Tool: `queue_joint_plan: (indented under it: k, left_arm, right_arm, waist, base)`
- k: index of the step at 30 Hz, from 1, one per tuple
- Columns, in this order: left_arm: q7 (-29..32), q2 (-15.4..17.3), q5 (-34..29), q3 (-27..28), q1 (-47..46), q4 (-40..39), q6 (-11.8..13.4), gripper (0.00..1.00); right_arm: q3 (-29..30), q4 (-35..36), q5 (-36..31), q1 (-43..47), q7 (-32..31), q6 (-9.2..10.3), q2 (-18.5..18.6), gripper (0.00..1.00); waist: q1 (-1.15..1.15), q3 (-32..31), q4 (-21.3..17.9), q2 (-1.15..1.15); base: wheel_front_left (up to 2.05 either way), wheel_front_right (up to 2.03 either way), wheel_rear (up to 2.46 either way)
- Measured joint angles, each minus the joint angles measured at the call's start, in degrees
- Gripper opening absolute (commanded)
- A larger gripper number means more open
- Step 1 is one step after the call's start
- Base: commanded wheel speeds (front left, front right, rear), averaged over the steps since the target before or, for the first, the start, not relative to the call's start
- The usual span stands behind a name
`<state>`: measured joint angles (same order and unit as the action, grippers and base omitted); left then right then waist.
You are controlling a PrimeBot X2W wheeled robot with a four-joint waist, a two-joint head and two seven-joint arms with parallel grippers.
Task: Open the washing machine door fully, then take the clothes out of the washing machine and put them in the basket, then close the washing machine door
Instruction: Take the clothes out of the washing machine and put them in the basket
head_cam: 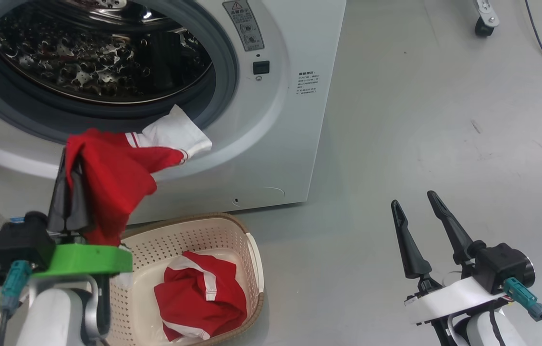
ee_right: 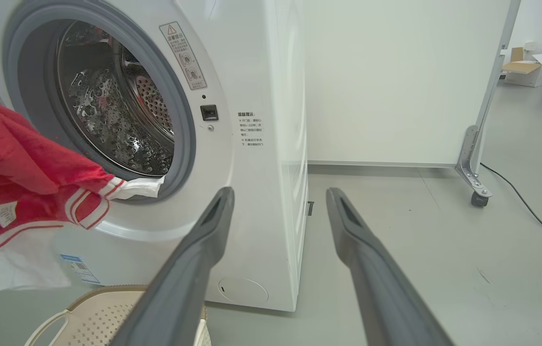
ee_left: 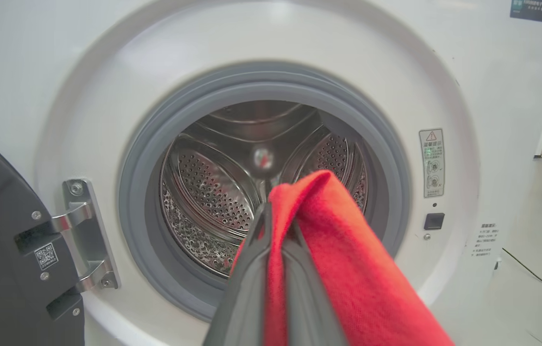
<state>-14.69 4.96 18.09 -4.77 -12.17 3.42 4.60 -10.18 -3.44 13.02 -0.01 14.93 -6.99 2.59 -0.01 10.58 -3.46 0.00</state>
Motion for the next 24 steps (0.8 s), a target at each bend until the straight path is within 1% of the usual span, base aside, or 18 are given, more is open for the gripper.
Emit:
queue_joint_plan:
  k: [5, 9, 15, 18, 22, 24]
  left_arm:
    - [0.01, -1.07, 1.60, -0.97, 3.65, 0.31, 0.22, 0.00]
    - [0.55, -1.16, 2.18, -1.46, 6.43, 1.15, 0.22, 0.00]
    - [1.85, -1.74, 5.09, -2.90, 7.66, 3.78, 0.05, 0.00]
    - [2.15, -1.80, 5.78, -3.08, 7.72, 5.53, -0.40, 0.00]
    - [4.13, -1.85, 6.39, -4.65, 7.65, 8.51, -0.99, 0.00]
    - [4.85, -1.90, 6.89, -5.10, 7.38, 9.77, -1.71, 0.00]
  right_arm:
    - [-0.58, 0.45, 0.00, 0.61, 0.00, 0.00, -0.01, 1.00]
    - [-1.00, 1.22, 0.00, 0.62, 0.00, 0.00, -0.02, 1.00]
    - [-1.27, 1.98, 0.00, 0.59, 0.00, 0.00, -0.02, 1.00]
    - [-1.63, 2.38, 0.01, 0.47, 0.00, 0.00, -0.03, 1.00]
    - [-1.56, 3.14, 0.11, 0.35, 0.00, 0.00, -0.02, 1.00]
    - [-1.71, 3.44, 0.13, 0.02, 0.00, 0.00, -0.02, 1.00]
  waist:
    - [0.00, -0.30, -0.31, 0.00]
    - [0.00, 0.14, -0.52, 0.00]
    - [0.00, 1.69, -0.89, 0.00]
    - [0.00, 2.69, -1.24, 0.00]
    - [0.00, 4.29, -1.84, 0.00]
    - [0.00, 5.25, -2.17, 0.00]
  base:
    - [0.00, 0.00, 0.00]
    - [0.00, 0.00, 0.00]
    - [0.00, 0.00, 0.00]
    - [0.00, 0.00, 0.00]
    - [0.00, 0.00, 0.00]
    - [0.00, 0.00, 0.00]
